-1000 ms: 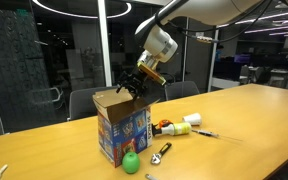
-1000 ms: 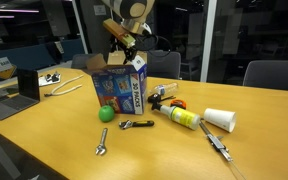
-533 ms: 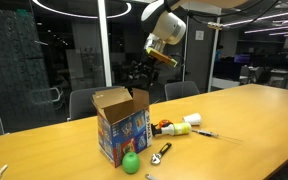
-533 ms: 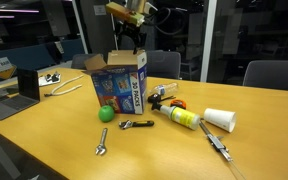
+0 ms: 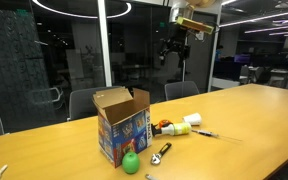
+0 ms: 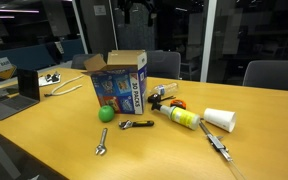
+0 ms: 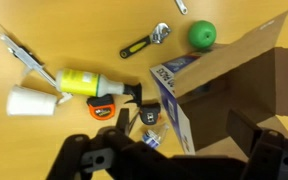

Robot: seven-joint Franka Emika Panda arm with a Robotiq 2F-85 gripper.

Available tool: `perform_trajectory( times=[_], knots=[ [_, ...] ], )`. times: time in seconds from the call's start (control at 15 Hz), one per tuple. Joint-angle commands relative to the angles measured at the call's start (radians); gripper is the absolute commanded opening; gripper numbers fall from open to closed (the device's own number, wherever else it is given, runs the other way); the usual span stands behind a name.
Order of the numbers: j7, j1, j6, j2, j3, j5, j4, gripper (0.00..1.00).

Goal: Put the black tape in the box

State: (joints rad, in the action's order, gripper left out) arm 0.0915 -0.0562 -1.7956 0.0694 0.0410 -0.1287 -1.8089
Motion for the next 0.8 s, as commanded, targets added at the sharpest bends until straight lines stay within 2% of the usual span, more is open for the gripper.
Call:
perform_trajectory(
  times=[0.0,0.53,0.6,0.73],
  knots=[
    [0.042,0.030,0.065,0.192,-0.012,0.086,-0.189,1.00],
    [0.044,0.069,0.193,0.393,-0.021,0.110,-0.388,1.00],
    [0.024,0.063,0.180,0.333,-0.021,0.102,-0.344,1.00],
    [0.028,0.065,0.185,0.363,-0.021,0.102,-0.372,1.00]
  ],
)
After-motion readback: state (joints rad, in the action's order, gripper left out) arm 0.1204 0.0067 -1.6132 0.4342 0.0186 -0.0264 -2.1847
